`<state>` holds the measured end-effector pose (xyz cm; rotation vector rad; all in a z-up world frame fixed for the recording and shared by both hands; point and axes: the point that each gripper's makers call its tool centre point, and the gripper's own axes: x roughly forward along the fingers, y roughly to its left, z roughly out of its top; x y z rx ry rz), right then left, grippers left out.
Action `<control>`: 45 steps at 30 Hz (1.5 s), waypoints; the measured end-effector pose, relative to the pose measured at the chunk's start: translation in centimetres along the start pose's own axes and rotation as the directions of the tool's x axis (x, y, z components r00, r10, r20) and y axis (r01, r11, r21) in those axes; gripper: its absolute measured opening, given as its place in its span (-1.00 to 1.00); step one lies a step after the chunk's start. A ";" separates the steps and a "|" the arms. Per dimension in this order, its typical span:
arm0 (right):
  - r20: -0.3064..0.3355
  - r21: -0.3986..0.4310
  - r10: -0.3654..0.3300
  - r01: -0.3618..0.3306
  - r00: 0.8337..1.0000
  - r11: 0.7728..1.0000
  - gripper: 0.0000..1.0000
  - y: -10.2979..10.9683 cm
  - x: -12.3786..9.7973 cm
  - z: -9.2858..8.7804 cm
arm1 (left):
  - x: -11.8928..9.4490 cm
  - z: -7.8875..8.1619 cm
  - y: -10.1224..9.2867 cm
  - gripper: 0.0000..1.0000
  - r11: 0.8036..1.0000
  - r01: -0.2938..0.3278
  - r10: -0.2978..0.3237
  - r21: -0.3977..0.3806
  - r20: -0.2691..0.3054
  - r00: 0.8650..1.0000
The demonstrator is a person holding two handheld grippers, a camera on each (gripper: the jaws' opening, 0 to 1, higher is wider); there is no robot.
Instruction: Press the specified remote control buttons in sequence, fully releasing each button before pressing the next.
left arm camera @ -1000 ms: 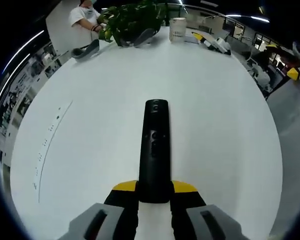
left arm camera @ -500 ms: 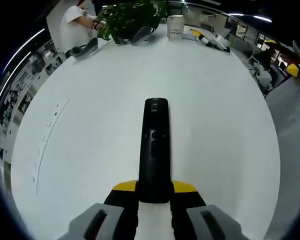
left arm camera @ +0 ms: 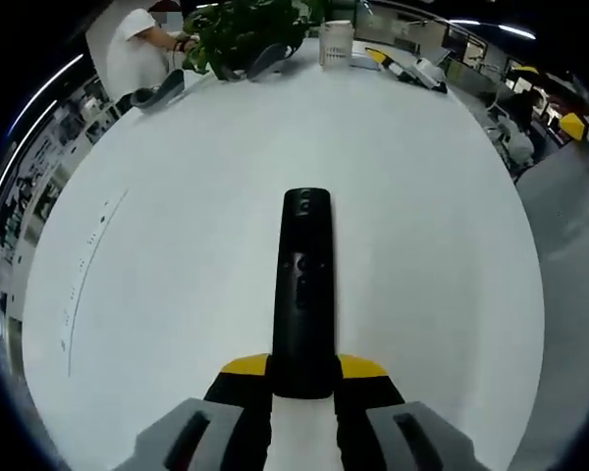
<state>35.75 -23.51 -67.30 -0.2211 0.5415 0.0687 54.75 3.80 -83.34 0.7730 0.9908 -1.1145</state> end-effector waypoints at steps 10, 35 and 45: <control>0.006 0.004 -0.003 0.003 1.000 1.000 0.53 -0.2 0.0 0.0 | -0.3 -0.4 -1.0 -0.54 1.000 -0.007 0.007 -0.016 0.005 1.000; 0.022 0.006 -0.002 0.002 1.000 1.000 0.52 -0.2 -0.1 0.3 | -0.7 -1.2 -3.8 -0.54 1.000 -0.011 0.011 -0.027 -0.002 1.000; 0.027 0.011 -0.007 0.006 1.000 1.000 0.52 -0.3 -0.2 0.3 | -0.9 -1.6 -5.2 -0.54 1.000 -0.007 0.006 -0.014 -0.024 1.000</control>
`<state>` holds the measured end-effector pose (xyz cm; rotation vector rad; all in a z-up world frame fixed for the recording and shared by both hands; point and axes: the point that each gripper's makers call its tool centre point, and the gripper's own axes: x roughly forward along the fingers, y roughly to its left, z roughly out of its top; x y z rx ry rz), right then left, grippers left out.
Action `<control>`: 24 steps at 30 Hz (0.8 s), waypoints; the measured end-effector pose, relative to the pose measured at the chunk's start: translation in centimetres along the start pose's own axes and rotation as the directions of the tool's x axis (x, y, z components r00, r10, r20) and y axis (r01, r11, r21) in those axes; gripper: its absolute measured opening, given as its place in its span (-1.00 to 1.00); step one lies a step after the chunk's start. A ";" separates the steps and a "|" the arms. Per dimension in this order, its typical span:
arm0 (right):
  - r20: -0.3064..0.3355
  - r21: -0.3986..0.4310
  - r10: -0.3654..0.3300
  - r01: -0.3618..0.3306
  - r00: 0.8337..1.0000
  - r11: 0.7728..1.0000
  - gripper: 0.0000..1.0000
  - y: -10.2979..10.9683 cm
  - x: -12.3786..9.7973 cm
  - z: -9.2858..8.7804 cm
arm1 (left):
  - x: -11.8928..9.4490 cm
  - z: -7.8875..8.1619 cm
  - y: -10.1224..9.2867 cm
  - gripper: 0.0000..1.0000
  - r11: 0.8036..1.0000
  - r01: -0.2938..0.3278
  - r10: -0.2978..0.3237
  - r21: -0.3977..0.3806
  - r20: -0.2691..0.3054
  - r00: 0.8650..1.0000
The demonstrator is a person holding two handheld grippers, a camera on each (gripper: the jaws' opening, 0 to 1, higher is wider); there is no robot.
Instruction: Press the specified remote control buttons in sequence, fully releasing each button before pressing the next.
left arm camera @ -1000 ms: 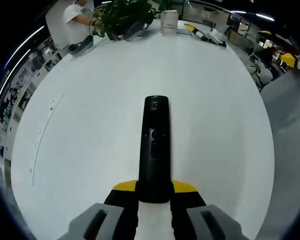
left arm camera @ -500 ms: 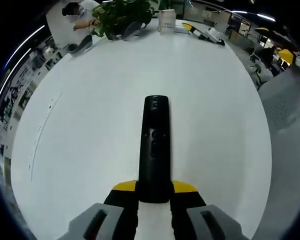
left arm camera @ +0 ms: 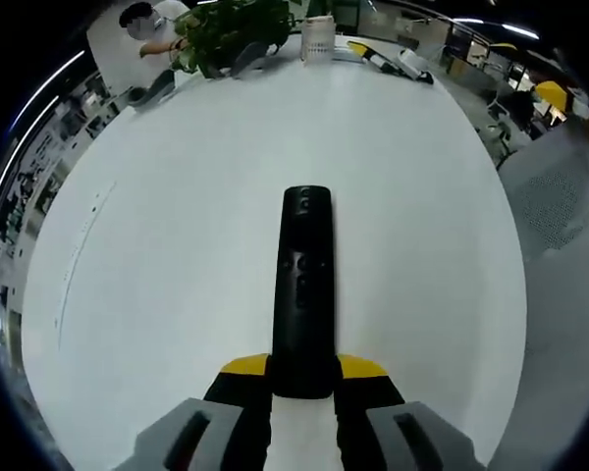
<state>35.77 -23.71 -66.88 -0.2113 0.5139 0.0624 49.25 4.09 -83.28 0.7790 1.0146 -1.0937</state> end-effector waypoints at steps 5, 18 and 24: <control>0.004 0.001 0.000 0.000 1.000 1.000 0.51 0.0 -0.1 0.0 | -0.2 -0.3 -0.9 -0.54 1.000 -0.001 0.001 0.005 -0.012 1.000; 0.011 0.001 0.003 -0.003 1.000 1.000 0.51 0.1 -0.1 0.1 | -0.5 -1.0 -3.0 -0.54 1.000 -0.006 0.006 -0.001 -0.015 1.000; 0.018 0.003 0.003 -0.003 1.000 1.000 0.50 0.2 -0.2 0.3 | -0.7 -1.5 -4.4 -0.54 1.000 -0.003 0.004 0.005 -0.018 1.000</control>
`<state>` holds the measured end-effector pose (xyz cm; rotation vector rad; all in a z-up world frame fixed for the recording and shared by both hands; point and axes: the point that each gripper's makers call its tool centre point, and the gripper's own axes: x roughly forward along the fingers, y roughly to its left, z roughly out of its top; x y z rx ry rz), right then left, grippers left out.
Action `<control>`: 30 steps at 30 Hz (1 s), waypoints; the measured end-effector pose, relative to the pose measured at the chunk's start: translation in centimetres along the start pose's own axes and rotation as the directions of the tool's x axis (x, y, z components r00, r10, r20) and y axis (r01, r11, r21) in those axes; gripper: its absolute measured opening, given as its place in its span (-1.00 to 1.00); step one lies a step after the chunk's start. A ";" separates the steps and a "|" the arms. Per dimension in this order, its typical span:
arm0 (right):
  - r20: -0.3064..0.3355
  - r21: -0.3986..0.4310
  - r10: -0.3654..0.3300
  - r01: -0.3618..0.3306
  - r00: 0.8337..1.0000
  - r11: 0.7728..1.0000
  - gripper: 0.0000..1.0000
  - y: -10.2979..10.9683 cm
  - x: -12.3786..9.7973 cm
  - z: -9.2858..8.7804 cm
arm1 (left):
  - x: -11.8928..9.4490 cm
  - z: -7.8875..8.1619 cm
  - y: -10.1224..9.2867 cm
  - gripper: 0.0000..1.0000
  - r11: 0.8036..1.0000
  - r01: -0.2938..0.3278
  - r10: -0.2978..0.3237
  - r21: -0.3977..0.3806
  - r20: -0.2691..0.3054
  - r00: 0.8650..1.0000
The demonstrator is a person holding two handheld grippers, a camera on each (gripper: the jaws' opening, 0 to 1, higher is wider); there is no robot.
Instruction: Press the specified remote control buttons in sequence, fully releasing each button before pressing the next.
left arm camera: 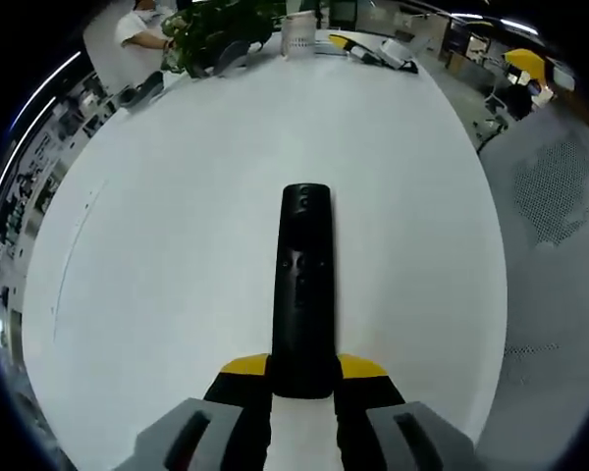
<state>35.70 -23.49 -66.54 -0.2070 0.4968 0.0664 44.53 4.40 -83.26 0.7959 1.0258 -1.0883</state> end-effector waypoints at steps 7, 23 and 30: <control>0.003 0.010 -0.002 0.002 1.000 1.000 0.51 0.0 -0.1 0.1 | -0.2 -0.4 -1.2 -0.54 1.000 0.006 -0.006 0.001 0.001 1.000; 0.020 0.023 -0.003 0.003 1.000 1.000 0.51 -0.2 -0.3 0.4 | -0.4 -0.9 -2.9 -0.54 1.000 0.006 -0.006 -0.005 -0.003 1.000; 0.020 0.029 -0.004 0.004 1.000 1.000 0.50 -0.2 -0.3 0.4 | -0.5 -1.1 -3.6 -0.54 1.000 0.006 -0.006 -0.004 -0.002 1.000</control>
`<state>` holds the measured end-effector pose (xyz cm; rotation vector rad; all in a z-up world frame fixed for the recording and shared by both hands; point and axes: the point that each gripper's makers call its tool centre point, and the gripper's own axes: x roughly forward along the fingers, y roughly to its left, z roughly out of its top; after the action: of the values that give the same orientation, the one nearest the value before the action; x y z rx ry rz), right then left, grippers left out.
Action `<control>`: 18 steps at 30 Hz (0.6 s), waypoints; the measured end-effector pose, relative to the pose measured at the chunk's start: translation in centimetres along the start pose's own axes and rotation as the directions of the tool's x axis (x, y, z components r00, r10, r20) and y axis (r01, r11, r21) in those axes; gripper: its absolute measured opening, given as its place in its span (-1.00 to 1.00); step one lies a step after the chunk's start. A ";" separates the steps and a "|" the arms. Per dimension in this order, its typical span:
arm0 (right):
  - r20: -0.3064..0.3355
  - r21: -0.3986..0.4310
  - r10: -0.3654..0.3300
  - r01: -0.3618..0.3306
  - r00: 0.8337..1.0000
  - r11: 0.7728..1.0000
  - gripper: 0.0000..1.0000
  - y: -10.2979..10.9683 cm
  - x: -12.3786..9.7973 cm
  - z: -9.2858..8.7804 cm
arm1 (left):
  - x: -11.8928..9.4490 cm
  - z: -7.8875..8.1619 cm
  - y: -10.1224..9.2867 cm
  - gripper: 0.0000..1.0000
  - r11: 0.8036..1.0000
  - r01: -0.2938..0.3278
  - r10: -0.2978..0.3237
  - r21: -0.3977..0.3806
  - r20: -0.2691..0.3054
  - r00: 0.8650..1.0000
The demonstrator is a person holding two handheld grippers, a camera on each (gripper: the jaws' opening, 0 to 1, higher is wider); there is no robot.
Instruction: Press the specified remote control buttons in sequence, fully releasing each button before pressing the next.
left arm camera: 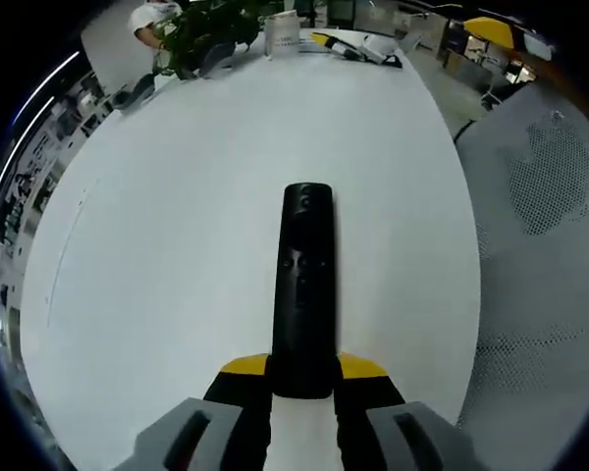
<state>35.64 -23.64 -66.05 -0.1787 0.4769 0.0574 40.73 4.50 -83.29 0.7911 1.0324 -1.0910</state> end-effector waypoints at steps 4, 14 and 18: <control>-0.004 0.002 0.005 -0.005 1.000 1.000 0.50 0.1 0.0 0.0 | -0.1 -0.2 -0.5 -0.54 1.000 0.002 -0.002 -0.004 0.008 1.000; -0.008 0.004 0.012 -0.012 1.000 1.000 0.49 0.2 0.0 -0.1 | -0.2 -0.4 -1.4 -0.53 1.000 0.004 -0.004 0.002 -0.001 1.000; -0.011 0.006 0.016 -0.016 1.000 1.000 0.49 0.2 0.1 -0.1 | -0.3 -0.5 -1.7 -0.53 1.000 0.003 -0.003 -0.009 0.014 1.000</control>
<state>35.63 -23.42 -66.22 -0.1697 0.4890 0.0703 38.98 4.52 -83.22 0.7737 1.0265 -1.0926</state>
